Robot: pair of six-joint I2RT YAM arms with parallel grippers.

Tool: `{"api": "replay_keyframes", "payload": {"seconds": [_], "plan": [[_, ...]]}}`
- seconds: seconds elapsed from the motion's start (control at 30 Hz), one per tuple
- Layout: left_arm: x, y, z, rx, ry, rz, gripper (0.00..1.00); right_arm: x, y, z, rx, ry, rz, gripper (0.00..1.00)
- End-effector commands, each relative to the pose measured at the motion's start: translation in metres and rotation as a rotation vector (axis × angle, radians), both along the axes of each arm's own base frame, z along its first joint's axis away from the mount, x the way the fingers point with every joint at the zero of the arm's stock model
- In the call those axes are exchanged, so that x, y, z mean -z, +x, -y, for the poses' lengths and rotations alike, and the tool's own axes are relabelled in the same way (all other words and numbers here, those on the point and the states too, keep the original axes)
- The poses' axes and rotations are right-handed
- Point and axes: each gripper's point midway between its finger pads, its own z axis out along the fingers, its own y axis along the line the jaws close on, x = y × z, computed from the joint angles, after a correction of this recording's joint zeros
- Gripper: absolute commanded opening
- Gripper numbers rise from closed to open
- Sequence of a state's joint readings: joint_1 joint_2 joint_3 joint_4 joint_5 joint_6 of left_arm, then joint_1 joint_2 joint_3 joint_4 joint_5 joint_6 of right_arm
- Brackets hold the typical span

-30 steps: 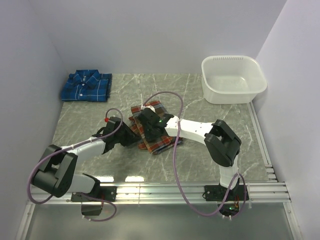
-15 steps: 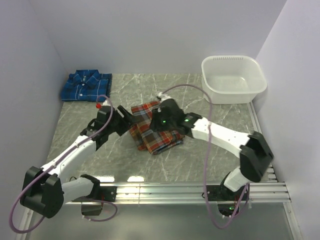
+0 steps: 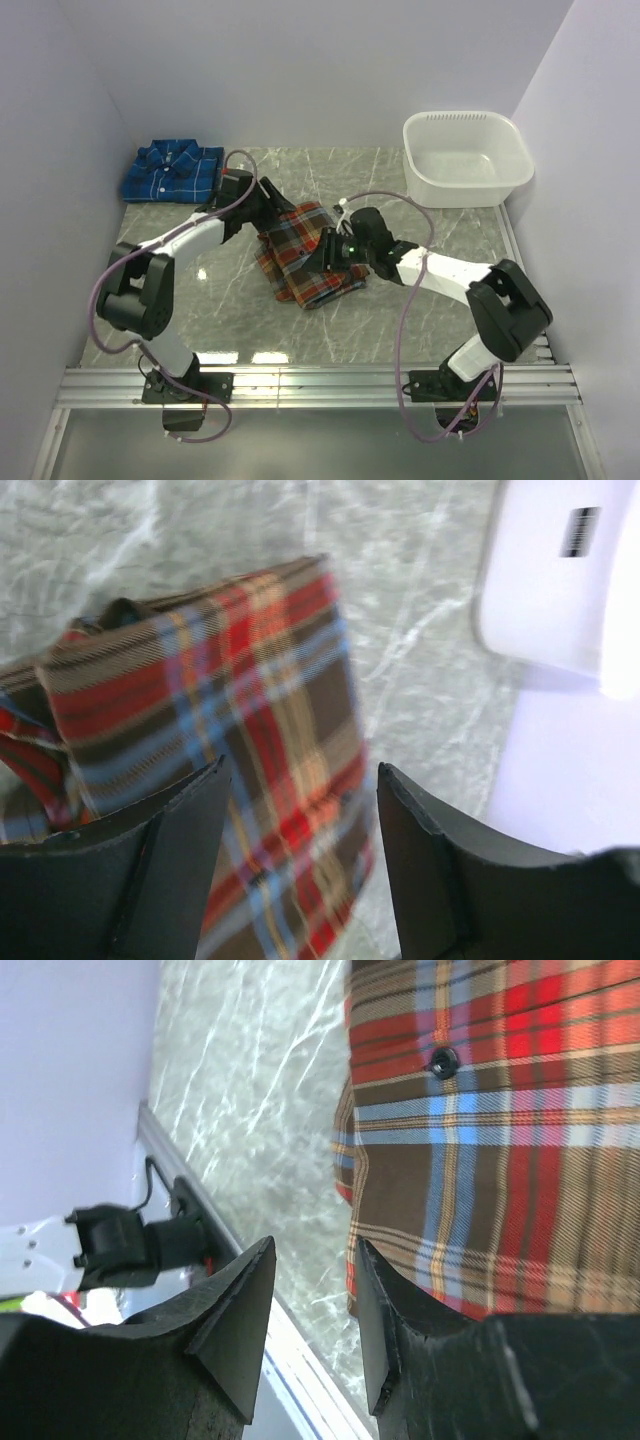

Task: Fold and stack the long sleeve shirts
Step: Fold the shirt

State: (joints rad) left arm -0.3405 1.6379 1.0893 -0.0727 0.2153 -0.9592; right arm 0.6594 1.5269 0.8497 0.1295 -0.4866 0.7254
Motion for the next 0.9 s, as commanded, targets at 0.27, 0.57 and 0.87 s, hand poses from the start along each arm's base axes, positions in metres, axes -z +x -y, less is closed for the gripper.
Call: {"api": "replay_keyframes", "payload": {"seconds": [0.27,0.57,0.87], "plan": [[0.09,0.003,-0.035,-0.108,0.004,-0.115,0.62,0.081,-0.045,-0.018,-0.218,-0.029,-0.251,0.44],[0.119,-0.01,-0.068,-0.188,-0.015,-0.184,0.62,0.091,-0.054,-0.013,-0.25,-0.051,-0.276,0.43],[0.032,-0.003,-0.046,-0.061,-0.062,-0.011,0.69,0.01,-0.023,0.003,-0.194,-0.049,-0.045,0.43]]}}
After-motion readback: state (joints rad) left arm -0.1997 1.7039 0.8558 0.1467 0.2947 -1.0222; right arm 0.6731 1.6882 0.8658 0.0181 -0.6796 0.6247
